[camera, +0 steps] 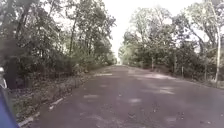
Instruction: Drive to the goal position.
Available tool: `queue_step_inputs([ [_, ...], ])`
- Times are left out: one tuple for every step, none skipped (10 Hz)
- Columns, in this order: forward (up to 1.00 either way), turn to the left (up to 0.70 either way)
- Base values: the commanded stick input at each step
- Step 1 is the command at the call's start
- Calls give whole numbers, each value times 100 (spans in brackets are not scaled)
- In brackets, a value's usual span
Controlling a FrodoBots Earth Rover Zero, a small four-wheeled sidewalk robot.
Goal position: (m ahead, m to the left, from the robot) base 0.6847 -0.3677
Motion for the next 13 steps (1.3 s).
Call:
queue_step_inputs([
  [5,-3],
  [6,-3],
  [5,-3],
  [6,-3],
  [5,-3],
  [5,-3],
  [6,-3],
  [5,-3],
  [5,-3],
  [5,-3],
  [5,-3],
  [5,-3],
  [6,-3],
])
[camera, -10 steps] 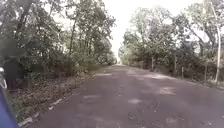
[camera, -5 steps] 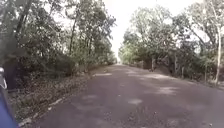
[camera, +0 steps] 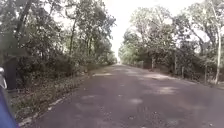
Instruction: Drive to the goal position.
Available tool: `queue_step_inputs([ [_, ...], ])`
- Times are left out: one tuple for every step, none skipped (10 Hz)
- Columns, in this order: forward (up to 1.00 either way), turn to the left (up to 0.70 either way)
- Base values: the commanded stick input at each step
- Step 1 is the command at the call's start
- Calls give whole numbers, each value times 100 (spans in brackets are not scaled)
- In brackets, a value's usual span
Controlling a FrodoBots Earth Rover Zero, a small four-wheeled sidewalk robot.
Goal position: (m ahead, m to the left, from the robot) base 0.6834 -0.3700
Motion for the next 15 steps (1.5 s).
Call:
queue_step_inputs([
  [6,-3],
  [5,-3],
  [6,-3],
  [5,-3],
  [5,-3],
  [5,-3],
  [6,-3],
  [5,-3],
  [5,-3],
  [5,-3],
  [6,-3],
  [5,-3],
  [5,-3],
  [5,-3],
  [5,-3],
])
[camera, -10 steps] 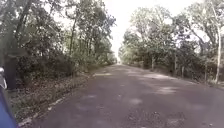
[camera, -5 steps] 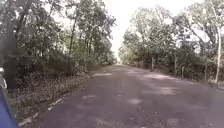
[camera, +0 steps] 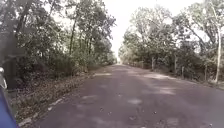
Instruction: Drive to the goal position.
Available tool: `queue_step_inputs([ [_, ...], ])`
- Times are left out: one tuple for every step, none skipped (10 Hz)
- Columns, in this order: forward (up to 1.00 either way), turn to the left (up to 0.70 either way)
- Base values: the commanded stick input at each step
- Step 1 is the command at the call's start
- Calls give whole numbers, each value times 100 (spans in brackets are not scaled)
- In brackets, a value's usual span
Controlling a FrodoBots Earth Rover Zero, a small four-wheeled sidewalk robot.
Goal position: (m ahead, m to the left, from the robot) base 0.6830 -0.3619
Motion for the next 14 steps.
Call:
queue_step_inputs([
  [5,-3],
  [5,-3],
  [5,-3],
  [6,-3],
  [5,-3],
  [5,-3],
  [5,-3],
  [5,-3],
  [5,-3],
  [5,-3],
  [5,-3],
  [5,-3],
  [6,-3],
  [6,-3],
])
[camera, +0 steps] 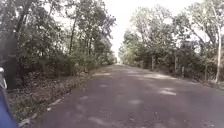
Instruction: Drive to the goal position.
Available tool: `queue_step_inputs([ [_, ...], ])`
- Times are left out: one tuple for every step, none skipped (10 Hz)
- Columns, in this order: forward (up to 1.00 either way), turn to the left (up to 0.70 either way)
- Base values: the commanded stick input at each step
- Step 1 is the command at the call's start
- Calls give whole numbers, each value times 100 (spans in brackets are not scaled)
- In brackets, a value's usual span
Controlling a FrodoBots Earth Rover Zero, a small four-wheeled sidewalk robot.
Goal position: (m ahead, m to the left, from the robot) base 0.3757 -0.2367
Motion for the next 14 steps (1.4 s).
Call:
queue_step_inputs([
  [6,-3],
  [6,-3],
  [6,-3],
  [6,-3],
  [6,-3],
  [6,-3],
  [5,-3],
  [5,-3],
  [6,-3],
  [5,-3],
  [5,-3],
  [5,-3],
  [6,-3],
  [6,-3],
])
